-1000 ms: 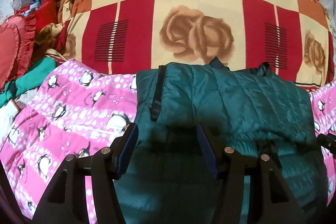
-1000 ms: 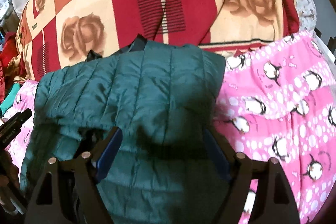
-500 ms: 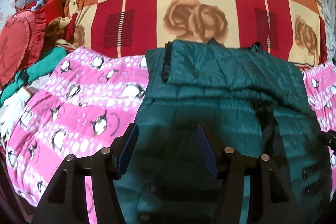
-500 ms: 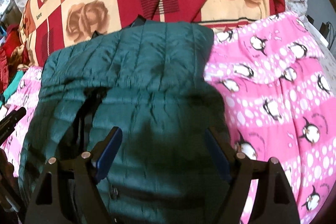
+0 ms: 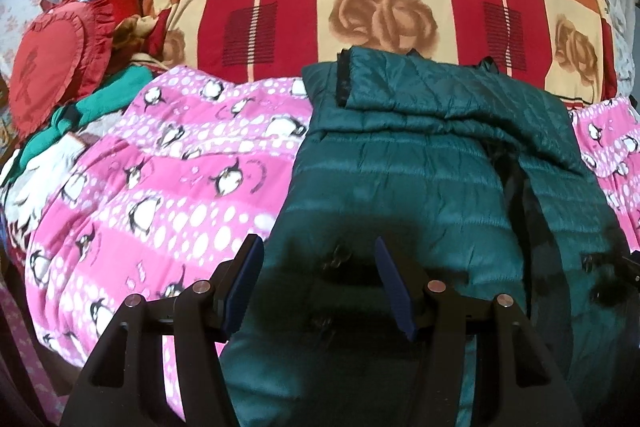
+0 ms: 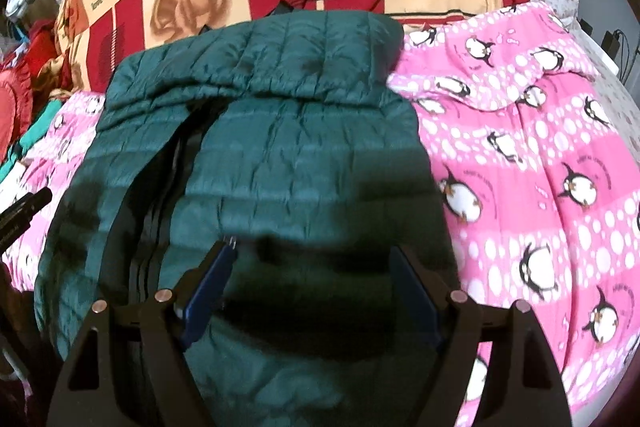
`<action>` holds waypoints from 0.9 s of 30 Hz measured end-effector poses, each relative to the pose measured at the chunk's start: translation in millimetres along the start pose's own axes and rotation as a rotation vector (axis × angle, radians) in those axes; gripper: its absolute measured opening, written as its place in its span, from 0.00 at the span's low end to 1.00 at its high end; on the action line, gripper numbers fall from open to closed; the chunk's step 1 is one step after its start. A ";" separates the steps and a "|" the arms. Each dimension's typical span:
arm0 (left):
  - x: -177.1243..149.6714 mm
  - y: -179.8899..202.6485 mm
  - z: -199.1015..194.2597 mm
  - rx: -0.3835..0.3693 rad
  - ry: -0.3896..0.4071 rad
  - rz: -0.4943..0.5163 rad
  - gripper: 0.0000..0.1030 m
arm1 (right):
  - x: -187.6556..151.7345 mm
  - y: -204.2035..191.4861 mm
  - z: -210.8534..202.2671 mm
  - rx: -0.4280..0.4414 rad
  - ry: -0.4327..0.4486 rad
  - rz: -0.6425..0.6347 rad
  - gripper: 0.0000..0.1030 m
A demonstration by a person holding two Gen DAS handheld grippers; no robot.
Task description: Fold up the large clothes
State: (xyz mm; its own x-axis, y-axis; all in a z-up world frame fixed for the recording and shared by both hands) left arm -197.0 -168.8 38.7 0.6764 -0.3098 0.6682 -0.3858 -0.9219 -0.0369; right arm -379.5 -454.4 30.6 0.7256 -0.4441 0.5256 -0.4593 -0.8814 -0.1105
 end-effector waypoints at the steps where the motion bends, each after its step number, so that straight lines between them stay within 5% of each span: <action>1: -3.1 -2.1 -1.3 0.002 -0.003 -0.001 0.34 | -4.0 -0.3 -1.8 0.000 -0.003 -0.003 0.81; 27: -59.5 -33.0 -31.4 0.010 -0.070 -0.017 0.34 | -66.0 -5.5 -28.4 0.022 -0.055 -0.026 0.82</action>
State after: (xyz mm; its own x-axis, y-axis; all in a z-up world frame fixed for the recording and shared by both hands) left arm -244.2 -112.6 23.6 0.7250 -0.3088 0.6156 -0.3677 -0.9294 -0.0332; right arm -439.4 -415.7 20.5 0.7646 -0.4282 0.4817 -0.4288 -0.8960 -0.1158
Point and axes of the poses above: each gripper's, at about its wrist camera, not at the fingertips, and z roughly the way its jaws point, y to its right, x to its top, the point moved 8 cm from there along z, roughly the way its jaws point, and after that the axes turned 1 degree about y, right-handed, at the moved point
